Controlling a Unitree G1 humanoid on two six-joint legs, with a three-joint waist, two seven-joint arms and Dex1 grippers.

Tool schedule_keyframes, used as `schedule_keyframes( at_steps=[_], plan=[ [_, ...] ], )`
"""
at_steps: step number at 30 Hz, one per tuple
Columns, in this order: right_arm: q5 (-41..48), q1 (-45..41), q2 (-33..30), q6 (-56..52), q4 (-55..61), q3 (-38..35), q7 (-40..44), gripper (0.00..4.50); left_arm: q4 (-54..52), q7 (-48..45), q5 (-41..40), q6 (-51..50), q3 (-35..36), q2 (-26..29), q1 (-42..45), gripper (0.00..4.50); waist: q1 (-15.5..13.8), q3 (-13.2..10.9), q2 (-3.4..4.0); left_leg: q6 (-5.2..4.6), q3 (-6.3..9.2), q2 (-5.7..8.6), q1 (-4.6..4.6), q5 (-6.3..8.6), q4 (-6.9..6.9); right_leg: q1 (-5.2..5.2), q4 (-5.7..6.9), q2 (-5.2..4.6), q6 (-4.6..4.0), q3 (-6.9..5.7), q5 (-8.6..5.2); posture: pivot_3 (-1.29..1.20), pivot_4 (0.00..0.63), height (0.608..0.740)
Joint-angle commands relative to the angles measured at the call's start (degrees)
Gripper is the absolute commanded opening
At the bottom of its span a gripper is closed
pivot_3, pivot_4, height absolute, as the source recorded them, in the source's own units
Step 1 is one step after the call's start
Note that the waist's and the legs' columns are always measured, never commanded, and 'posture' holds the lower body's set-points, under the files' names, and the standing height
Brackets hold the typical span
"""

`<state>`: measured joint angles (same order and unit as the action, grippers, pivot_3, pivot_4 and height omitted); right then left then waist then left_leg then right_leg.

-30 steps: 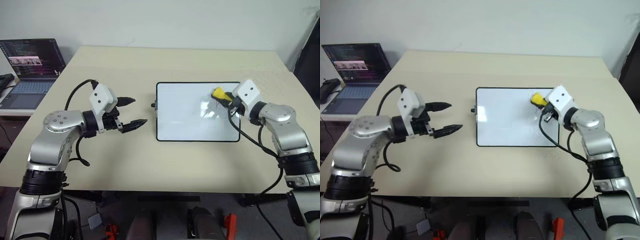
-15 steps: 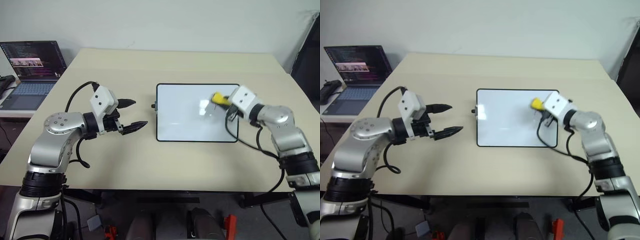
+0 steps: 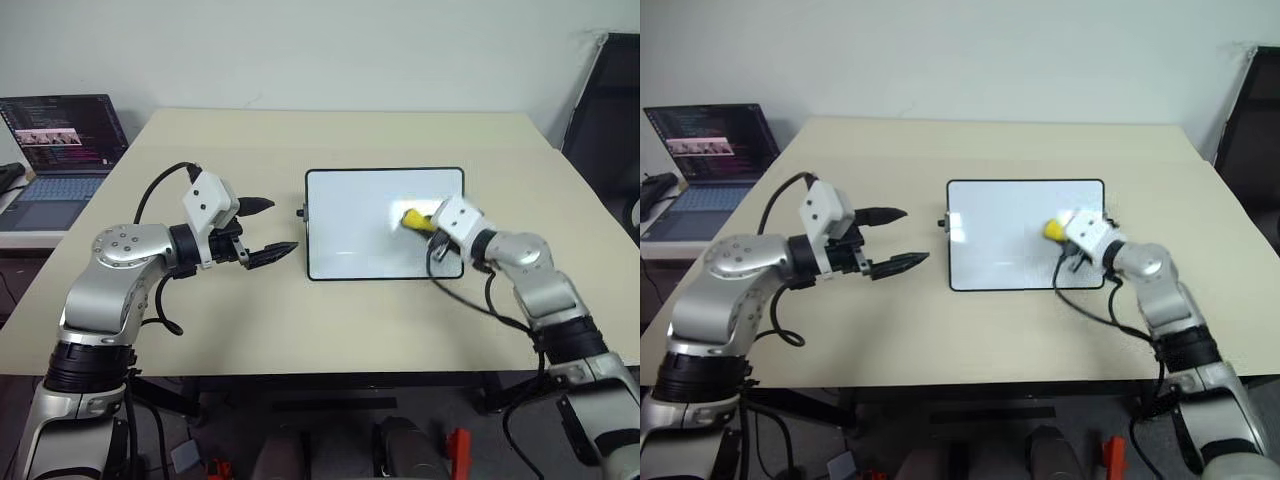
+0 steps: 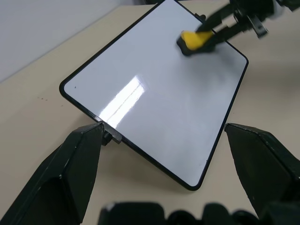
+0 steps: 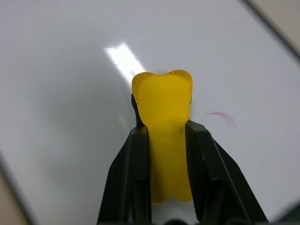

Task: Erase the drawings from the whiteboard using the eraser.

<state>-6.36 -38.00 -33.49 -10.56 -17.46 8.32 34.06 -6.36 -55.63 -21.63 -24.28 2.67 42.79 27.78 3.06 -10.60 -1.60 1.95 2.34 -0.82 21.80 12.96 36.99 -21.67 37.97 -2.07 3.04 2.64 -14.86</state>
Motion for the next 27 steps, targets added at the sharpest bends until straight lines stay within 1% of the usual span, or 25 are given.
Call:
schedule_keyframes(
  at_steps=[1,5,7,11,13,15,16,17,18,19,20,23,25,27],
  plan=[
    [-3.0,-1.6,-1.7,-0.3,-7.1,-2.5,-5.6,0.67,-0.9,0.2,-0.1,0.8,0.5,-0.1,1.4,4.5,-0.1,0.0,-0.01,0.0,0.0,0.0,0.01,0.0,-0.01,0.0,0.0,0.0,-0.01,-0.01,0.0,0.0,0.15,0.74],
    [-3.5,-1.7,-1.8,-0.5,-8.2,-2.5,-6.8,0.67,-0.7,0.1,0.0,0.8,0.5,-0.1,1.6,4.5,-0.1,0.0,-0.03,0.0,-0.01,-0.01,0.07,0.0,-0.07,-0.01,-0.09,0.01,-0.02,-0.01,-0.02,0.0,0.15,0.74],
    [-3.0,-0.7,-1.5,-1.1,-6.9,-2.3,-5.8,0.67,-0.6,0.0,0.0,0.9,0.5,-0.1,1.6,4.5,-0.2,0.0,-0.05,0.0,0.0,0.0,0.1,0.01,-0.07,-0.01,-0.12,0.0,0.0,0.0,-0.02,0.0,0.15,0.74],
    [-1.5,2.1,-1.0,-1.3,-1.7,-0.5,-1.2,0.67,-0.4,-0.2,0.1,1.0,0.5,-0.2,1.8,4.5,-0.2,0.1,-0.14,0.0,0.0,-0.01,0.09,0.01,-0.06,0.0,-0.17,0.0,0.01,-0.01,-0.01,0.0,0.15,0.74],
    [3.2,4.4,-0.5,-1.7,4.5,-1.8,3.4,0.67,-0.5,-0.3,0.0,1.0,0.4,-0.2,1.9,4.5,-0.2,0.1,-0.14,0.0,0.0,-0.03,0.09,0.01,-0.08,0.0,-0.17,0.0,0.01,-0.01,-0.02,0.0,0.15,0.74],
    [10.8,6.6,-1.1,-6.4,12.6,-5.6,8.6,0.67,-0.7,-0.5,-0.3,0.8,0.5,-0.3,2.2,4.5,-0.2,0.1,-0.1,0.0,0.01,-0.04,0.11,0.01,-0.17,-0.05,-0.18,0.02,-0.03,-0.03,-0.04,0.0,0.15,0.74],
    [14.5,8.1,-3.1,-9.9,16.9,-7.8,11.5,0.67,-0.9,-0.8,-0.5,0.7,0.3,-0.3,2.4,4.5,-0.2,0.0,-0.05,0.0,0.0,-0.05,0.2,0.01,-0.22,-0.14,-0.18,0.02,-0.02,-0.03,-0.04,0.0,0.15,0.74],
    [16.8,9.1,-4.6,-12.5,19.8,-9.2,13.4,0.67,-0.9,-1.0,-0.6,0.7,0.3,-0.2,2.5,4.5,-0.3,0.0,0.06,0.0,0.01,-0.05,0.34,0.01,-0.24,-0.29,-0.16,0.02,0.05,-0.03,-0.02,0.0,0.15,0.74],
    [19.2,9.8,-6.7,-15.7,22.0,-12.2,14.2,0.67,-1.3,-1.4,-0.7,0.7,-0.2,-0.5,2.8,4.5,-0.3,-0.1,0.18,0.0,0.03,-0.02,0.69,0.01,-0.22,-0.6,-0.08,0.01,0.34,-0.03,0.08,0.0,0.15,0.74],
    [20.9,10.2,-8.1,-18.1,23.5,-14.4,14.5,0.67,-1.5,-1.6,-0.8,0.7,-0.6,-0.6,3.0,4.5,-0.4,-0.2,0.28,0.0,0.04,0.0,0.91,0.01,-0.19,-0.77,-0.07,0.01,0.37,-0.05,0.1,0.0,0.15,0.74],
    [22.0,10.4,-10.2,-19.8,23.6,-17.9,13.9,0.67,-2.0,-1.8,-1.2,0.5,-1.1,-1.3,3.5,4.5,-0.7,-0.2,0.3,0.01,0.04,0.03,1.18,0.01,-0.16,-1.05,-0.02,-0.02,0.17,-0.05,0.22,0.0,0.15,0.74],
    [23.8,12.8,-15.8,-22.7,21.5,-26.8,12.7,0.67,-2.3,-1.8,-1.4,0.3,-2.5,-3.3,5.0,4.5,-1.5,-0.2,0.3,0.03,0.02,0.06,1.4,0.04,-0.17,-1.27,-0.07,-0.07,0.16,-0.09,0.24,0.0,0.15,0.74],
    [22.8,16.4,-19.1,-23.5,18.6,-30.2,12.4,0.67,-1.8,-2.1,-1.3,0.5,-3.8,-4.6,5.7,4.5,-1.9,-0.2,0.25,0.04,0.05,0.06,1.54,0.07,-0.22,-1.36,-0.16,-0.07,0.15,-0.18,0.21,0.0,0.15,0.74],
    [22.5,18.3,-20.4,-23.7,16.8,-31.5,11.6,0.67,-1.5,-2.6,-1.3,0.6,-4.6,-5.3,6.0,4.5,-2.0,-0.1,0.22,0.04,0.07,0.05,1.62,0.08,-0.25,-1.42,-0.23,-0.06,0.15,-0.22,0.18,0.0,0.15,0.74]
  ],
)
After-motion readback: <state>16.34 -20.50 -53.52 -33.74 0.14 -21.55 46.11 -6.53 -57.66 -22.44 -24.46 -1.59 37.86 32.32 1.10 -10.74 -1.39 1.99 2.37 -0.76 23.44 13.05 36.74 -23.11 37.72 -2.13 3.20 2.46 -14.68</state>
